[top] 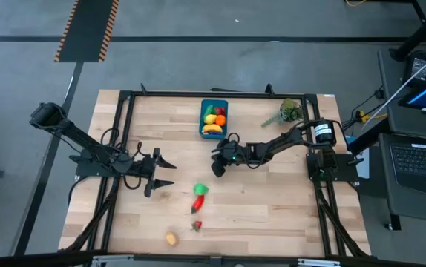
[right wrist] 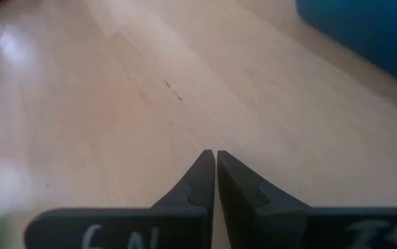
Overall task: Pick and placing Produce into tupperware
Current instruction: Put the pear into the blue bin
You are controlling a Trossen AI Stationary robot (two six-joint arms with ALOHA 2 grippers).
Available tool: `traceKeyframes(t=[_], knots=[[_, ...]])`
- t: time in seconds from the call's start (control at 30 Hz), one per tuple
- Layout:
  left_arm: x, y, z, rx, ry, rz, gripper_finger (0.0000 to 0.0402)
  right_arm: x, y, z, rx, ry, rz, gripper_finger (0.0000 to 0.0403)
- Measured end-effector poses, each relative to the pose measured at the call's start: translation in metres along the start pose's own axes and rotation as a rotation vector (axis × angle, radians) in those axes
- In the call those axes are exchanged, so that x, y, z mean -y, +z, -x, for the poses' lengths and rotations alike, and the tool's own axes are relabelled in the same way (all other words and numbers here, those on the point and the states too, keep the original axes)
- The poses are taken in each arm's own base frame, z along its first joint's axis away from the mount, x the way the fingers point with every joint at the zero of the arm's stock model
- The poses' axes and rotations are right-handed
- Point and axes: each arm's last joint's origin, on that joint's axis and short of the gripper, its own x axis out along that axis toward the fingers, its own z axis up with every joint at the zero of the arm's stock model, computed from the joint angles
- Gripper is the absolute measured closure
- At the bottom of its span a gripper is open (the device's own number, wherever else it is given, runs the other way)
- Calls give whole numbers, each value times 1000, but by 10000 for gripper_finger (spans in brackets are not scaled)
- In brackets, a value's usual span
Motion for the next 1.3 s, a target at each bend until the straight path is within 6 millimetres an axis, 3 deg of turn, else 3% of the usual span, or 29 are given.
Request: traceKeyframes(t=[0.23, 0.4, 0.77, 1.17, 1.3], knots=[[0, 0, 0, 0, 0, 0, 121, -1, 0, 0, -9, 25, 7, 381], [0, 0, 0, 0, 0, 0, 121, -14, 3, 6, 45, 78, 193, 381], [0, 0, 0, 3, 0, 2, 121, -54, 15, 44, 189, 98, 511, 381], [0, 1, 0, 5, 0, 3, 121, -83, 31, 94, 269, 192, 574, 381], [0, 0, 0, 5, 0, 3, 121, -86, 35, 102, 286, 209, 544, 381]])
